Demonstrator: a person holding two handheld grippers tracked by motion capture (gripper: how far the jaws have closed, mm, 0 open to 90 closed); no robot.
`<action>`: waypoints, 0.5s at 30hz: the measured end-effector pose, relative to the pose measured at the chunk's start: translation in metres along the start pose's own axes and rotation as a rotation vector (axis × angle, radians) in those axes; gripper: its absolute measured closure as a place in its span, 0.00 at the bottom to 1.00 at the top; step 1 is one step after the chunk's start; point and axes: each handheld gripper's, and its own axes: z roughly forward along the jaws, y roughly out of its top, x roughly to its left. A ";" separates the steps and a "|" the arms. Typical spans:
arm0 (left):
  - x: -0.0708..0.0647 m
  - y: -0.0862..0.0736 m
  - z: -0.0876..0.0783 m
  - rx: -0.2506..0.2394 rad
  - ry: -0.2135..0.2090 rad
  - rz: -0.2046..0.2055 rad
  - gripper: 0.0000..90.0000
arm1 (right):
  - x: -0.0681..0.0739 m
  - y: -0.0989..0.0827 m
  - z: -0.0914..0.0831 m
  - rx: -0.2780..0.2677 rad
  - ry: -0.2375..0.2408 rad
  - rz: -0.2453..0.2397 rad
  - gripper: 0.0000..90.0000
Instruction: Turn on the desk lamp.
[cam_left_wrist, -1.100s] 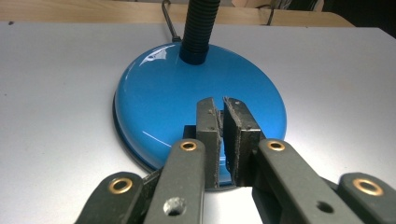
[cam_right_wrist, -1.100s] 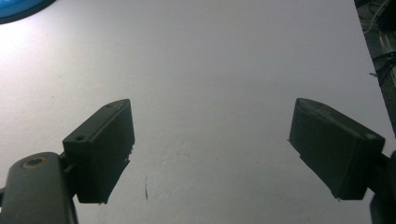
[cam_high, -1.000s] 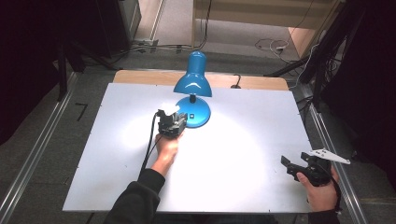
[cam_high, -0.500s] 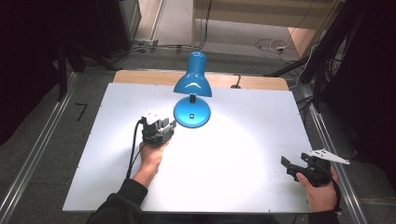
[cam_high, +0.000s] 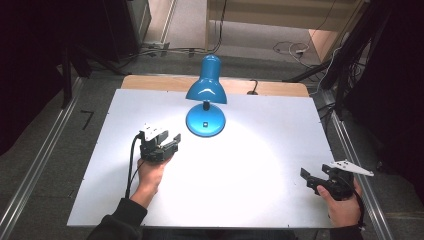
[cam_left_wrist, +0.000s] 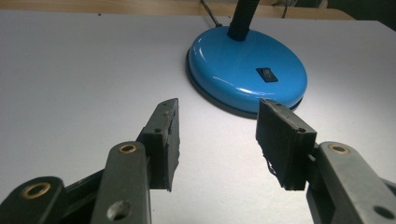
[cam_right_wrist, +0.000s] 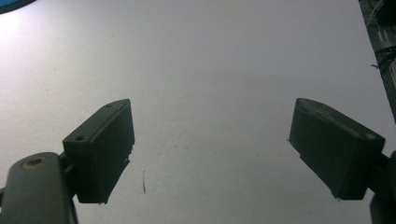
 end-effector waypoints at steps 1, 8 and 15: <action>0.002 -0.001 -0.001 0.002 -0.002 -0.005 0.53 | 0.000 0.000 0.000 -0.001 0.000 -0.002 0.14; 0.007 -0.006 -0.013 0.000 0.006 -0.005 0.48 | -0.001 0.000 -0.001 -0.003 -0.002 -0.002 0.14; 0.009 -0.008 -0.026 -0.007 0.001 -0.005 0.47 | -0.001 0.000 -0.001 -0.007 -0.002 -0.006 0.14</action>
